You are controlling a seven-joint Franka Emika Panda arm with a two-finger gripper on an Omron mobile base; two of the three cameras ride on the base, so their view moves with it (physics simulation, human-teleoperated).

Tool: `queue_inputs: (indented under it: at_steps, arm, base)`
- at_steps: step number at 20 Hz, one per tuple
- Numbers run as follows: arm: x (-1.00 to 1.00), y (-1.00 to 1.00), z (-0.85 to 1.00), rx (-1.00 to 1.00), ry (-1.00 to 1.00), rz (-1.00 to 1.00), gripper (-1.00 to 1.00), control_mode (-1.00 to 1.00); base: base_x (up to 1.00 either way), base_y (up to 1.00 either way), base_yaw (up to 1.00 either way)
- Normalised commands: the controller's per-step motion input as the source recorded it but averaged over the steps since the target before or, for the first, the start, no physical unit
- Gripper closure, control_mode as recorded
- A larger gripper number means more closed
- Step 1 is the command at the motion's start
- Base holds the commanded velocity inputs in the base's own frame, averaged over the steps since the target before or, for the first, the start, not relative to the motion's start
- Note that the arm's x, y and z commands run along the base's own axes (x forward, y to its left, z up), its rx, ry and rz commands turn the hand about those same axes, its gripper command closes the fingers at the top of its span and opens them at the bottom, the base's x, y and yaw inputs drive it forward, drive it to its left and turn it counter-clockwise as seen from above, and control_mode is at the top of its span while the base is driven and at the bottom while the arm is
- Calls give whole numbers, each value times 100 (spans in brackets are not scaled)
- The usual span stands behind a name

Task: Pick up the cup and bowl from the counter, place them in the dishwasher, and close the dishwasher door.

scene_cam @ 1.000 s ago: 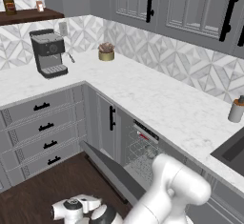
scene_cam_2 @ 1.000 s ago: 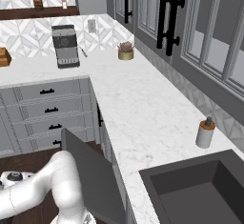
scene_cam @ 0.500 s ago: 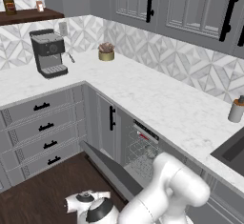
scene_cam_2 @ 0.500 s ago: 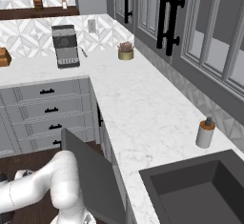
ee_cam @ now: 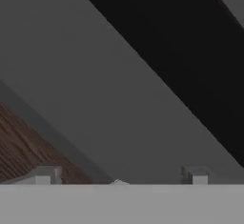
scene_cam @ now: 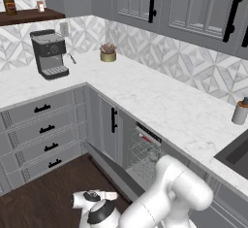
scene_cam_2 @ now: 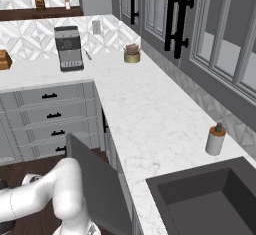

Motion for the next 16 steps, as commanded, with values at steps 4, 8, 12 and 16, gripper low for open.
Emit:
queue_inputs:
  at_steps: [4,8,12,16]
  arm:
    - [0,-95,46,-5,0,-26,-100,-100]
    - [0,-100,42,-14,0,-25,-100,-100]
    - [8,-100,23,-30,-6,-24,-100,-100]
    - [50,-100,2,-44,-12,-24,-100,-100]
  base:
    - [0,0,0]
    - [0,0,0]
    - [0,0,0]
    - [0,0,0]
